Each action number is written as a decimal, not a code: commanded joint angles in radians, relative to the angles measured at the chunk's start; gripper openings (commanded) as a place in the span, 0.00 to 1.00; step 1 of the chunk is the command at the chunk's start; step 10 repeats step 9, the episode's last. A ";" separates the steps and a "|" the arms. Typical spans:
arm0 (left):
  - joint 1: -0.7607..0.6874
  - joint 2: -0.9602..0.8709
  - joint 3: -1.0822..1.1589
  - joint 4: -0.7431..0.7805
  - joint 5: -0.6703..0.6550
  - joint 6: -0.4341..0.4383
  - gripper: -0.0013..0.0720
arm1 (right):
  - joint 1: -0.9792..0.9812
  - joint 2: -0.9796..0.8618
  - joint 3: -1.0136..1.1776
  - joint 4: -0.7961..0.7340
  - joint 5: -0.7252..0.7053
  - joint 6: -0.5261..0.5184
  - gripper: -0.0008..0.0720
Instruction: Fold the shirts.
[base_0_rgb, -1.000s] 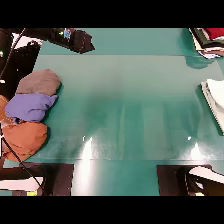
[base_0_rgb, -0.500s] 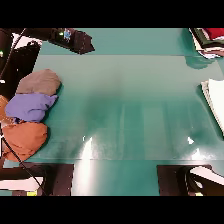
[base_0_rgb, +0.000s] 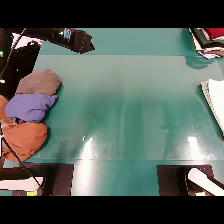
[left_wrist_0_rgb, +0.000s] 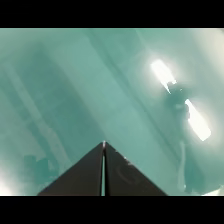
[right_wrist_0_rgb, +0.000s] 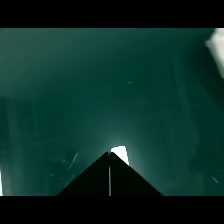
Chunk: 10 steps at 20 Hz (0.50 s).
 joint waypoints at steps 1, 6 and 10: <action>-0.001 0.000 0.001 0.000 0.011 0.000 0.05 | 0.188 0.012 0.000 0.016 -0.011 -0.029 0.03; -0.001 0.000 0.001 0.000 0.011 -0.001 0.05 | 0.290 0.012 0.000 0.016 -0.009 -0.029 0.03; -0.001 0.000 0.001 0.000 0.011 -0.001 0.05 | 0.301 0.012 0.000 0.016 -0.002 -0.029 0.03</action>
